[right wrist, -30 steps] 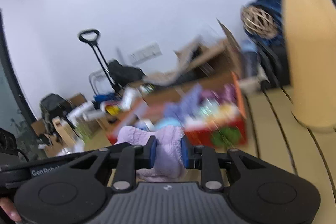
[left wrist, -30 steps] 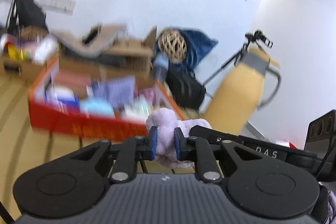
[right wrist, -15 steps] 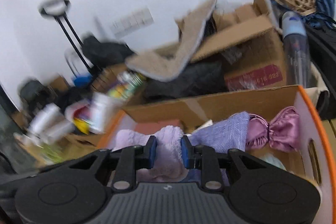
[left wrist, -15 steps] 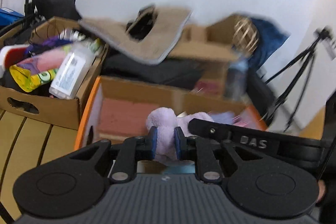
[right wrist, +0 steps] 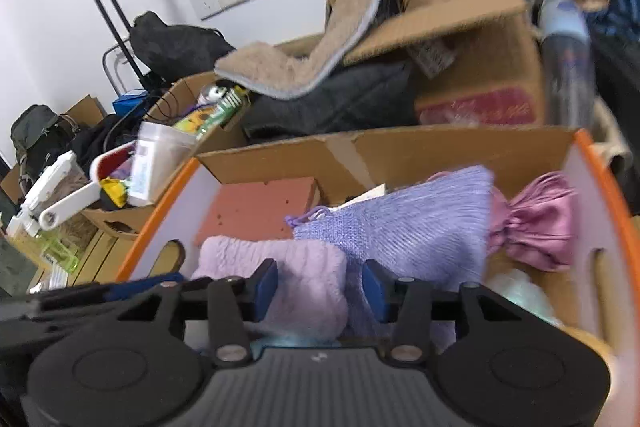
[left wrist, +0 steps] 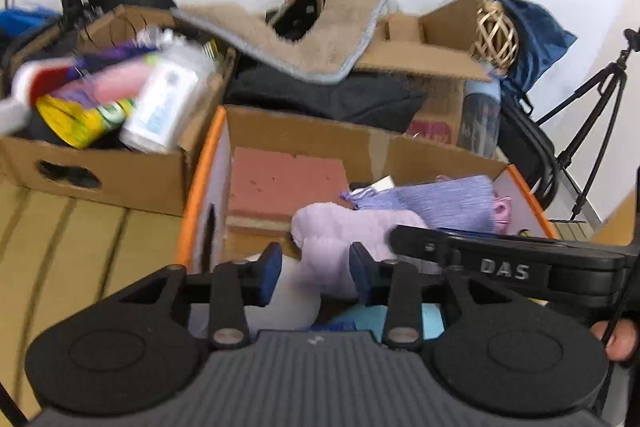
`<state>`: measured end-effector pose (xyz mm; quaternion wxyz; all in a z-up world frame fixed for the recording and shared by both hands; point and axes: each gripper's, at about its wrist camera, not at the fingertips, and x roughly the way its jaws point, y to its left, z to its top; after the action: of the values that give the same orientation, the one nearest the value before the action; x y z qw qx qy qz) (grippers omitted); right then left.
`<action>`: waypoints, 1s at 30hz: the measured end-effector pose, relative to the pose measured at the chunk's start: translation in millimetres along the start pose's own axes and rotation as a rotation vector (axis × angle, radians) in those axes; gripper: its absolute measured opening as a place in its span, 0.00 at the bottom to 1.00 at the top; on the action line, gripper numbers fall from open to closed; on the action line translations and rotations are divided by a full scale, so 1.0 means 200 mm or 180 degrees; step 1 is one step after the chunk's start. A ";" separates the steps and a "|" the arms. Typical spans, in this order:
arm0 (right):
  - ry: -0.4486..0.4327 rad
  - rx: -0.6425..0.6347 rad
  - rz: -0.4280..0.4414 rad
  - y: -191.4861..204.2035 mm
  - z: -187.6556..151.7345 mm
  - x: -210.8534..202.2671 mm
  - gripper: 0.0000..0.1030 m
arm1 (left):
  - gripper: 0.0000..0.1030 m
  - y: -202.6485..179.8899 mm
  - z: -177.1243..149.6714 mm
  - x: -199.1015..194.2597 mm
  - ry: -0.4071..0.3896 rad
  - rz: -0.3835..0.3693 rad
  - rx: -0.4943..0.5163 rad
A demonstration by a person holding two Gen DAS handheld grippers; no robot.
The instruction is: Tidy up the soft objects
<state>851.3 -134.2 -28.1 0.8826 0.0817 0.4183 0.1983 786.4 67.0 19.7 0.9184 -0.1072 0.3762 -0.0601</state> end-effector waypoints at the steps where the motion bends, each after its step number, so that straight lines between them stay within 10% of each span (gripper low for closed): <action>1: -0.0071 -0.0047 -0.0032 0.02 -0.01 -0.08 0.52 | 0.39 -0.01 0.00 -0.08 -0.0044 0.0004 0.0025; 7: -0.0541 -0.0044 -0.0103 0.02 -0.12 -0.67 0.74 | 0.54 -0.08 -0.09 -0.54 -0.0292 0.0031 0.0154; 13: -0.0680 -0.0068 -0.0408 -0.06 -0.41 -1.11 0.75 | 0.67 -0.18 -0.33 -0.94 -0.0551 0.0212 0.0259; 20: -0.1072 -0.0291 -0.0637 0.05 -0.89 -1.64 0.75 | 0.70 -0.27 -0.77 -1.45 -0.0863 0.0220 0.0401; 25: -0.1280 -0.0553 -0.0600 0.21 -1.32 -1.98 0.77 | 0.98 -0.36 -1.18 -1.77 -0.1144 0.0328 0.0557; 30: -0.1476 -0.0669 -0.0477 0.36 -1.73 -2.27 0.84 | 1.00 -0.41 -1.60 -2.08 -0.1282 0.0255 0.0493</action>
<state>306.3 -266.6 94.2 0.9708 0.0016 0.1868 0.1507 264.6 18.4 99.4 0.9821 -0.0311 0.1834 -0.0296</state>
